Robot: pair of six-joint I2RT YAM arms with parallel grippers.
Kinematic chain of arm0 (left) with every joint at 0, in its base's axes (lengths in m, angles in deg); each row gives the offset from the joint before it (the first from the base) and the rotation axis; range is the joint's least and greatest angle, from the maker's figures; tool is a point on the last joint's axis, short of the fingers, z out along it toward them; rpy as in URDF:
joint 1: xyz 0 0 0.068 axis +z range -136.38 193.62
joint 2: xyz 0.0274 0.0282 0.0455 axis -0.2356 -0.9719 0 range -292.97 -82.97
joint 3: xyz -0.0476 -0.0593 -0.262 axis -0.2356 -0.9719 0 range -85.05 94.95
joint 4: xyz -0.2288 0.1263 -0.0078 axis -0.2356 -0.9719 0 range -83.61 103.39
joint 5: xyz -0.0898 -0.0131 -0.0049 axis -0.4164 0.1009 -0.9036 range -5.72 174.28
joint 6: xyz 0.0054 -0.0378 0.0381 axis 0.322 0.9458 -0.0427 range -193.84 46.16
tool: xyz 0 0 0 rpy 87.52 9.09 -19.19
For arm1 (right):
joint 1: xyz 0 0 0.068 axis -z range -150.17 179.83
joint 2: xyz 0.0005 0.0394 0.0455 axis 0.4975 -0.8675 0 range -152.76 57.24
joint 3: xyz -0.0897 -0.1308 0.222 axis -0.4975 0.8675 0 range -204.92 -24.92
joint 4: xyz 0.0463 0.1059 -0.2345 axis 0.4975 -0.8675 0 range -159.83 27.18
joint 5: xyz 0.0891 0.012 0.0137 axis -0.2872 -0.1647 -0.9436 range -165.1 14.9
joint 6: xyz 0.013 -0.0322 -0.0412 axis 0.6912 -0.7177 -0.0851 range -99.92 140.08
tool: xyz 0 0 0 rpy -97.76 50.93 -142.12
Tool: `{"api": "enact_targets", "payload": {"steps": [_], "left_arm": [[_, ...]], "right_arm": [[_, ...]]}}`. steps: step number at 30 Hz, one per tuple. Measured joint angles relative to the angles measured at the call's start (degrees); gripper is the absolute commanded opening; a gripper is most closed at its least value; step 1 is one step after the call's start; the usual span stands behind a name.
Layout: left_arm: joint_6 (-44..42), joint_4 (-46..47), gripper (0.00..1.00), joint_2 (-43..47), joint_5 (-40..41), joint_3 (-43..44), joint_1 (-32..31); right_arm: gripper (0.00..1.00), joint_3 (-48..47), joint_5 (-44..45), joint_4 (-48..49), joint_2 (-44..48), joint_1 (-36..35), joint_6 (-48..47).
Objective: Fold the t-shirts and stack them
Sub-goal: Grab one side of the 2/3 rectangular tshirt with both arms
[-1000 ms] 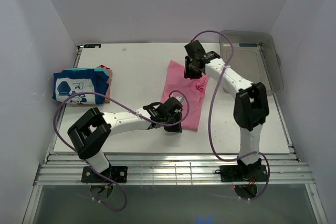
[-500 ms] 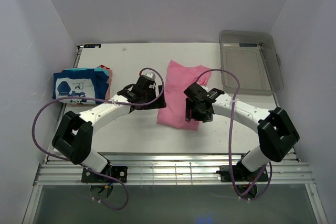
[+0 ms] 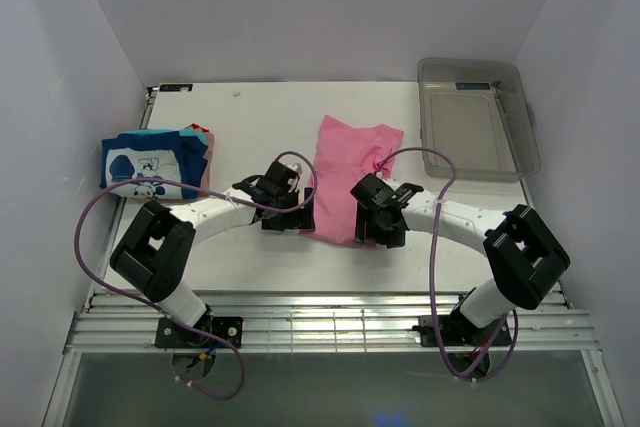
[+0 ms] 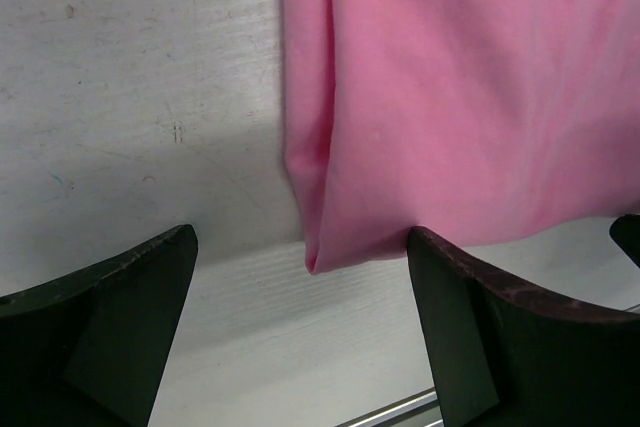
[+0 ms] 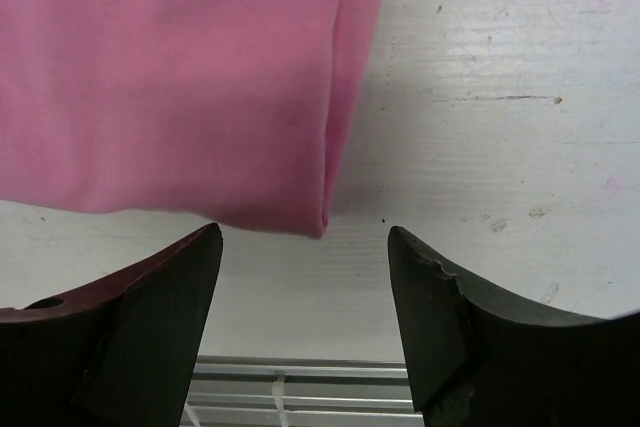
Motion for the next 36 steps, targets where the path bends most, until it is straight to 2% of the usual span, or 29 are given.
{"api": "enact_targets", "payload": {"steps": [11, 14, 19, 22, 23, 24, 26, 27, 29, 30, 36], "left_arm": [[-0.02, 3.96, 0.96, 0.39, -1.4, -1.64, 0.02], [0.02, 4.52, 0.95, 0.11, -1.79, -1.64, 0.02], [0.28, 5.44, 0.9, -0.22, -2.4, -1.66, 0.02], [0.63, 6.47, 0.76, -0.24, -2.82, -2.27, 0.04], [0.79, 7.13, 0.6, -0.24, -2.95, -2.71, 0.04], [1.18, 7.65, 0.53, -0.2, -3.15, -3.15, 0.04], [1.49, 8.85, 0.4, -0.17, -3.74, -4.68, 0.04], [1.73, 9.49, 0.23, -0.02, -4.28, -5.42, 0.07], [2.23, 10.93, 0.03, 0.0, -5.16, -6.75, 0.09], [2.16, 11.78, 0.0, 0.04, -5.92, -7.43, 0.15], [2.54, 15.69, 0.0, 3.17, -6.86, -11.93, -0.76]], "right_arm": [[0.68, 3.28, 1.38, 4.28, -0.63, 0.0, 0.81], [0.63, 3.28, 1.68, 5.11, -0.92, 0.0, 0.83], [0.49, 3.32, 1.68, 6.27, -1.6, 0.0, 1.25], [0.38, 3.61, 1.42, 7.32, -1.7, 0.0, 1.49], [0.35, 3.72, 1.25, 7.76, -1.7, 0.0, 1.55], [0.26, 3.85, 1.11, 8.11, -1.7, 0.0, 1.62], [0.17, 4.13, 0.63, 9.2, -1.68, -0.02, 1.7], [0.08, 4.24, 0.39, 9.66, -1.68, -0.07, 1.81], [0.08, 4.35, 0.22, 10.1, -1.64, -0.07, 1.86], [0.08, 4.37, 0.15, 10.14, -1.64, -0.07, 1.86], [0.08, 5.22, 0.92, 10.34, -0.66, -1.68, 2.1]]}}
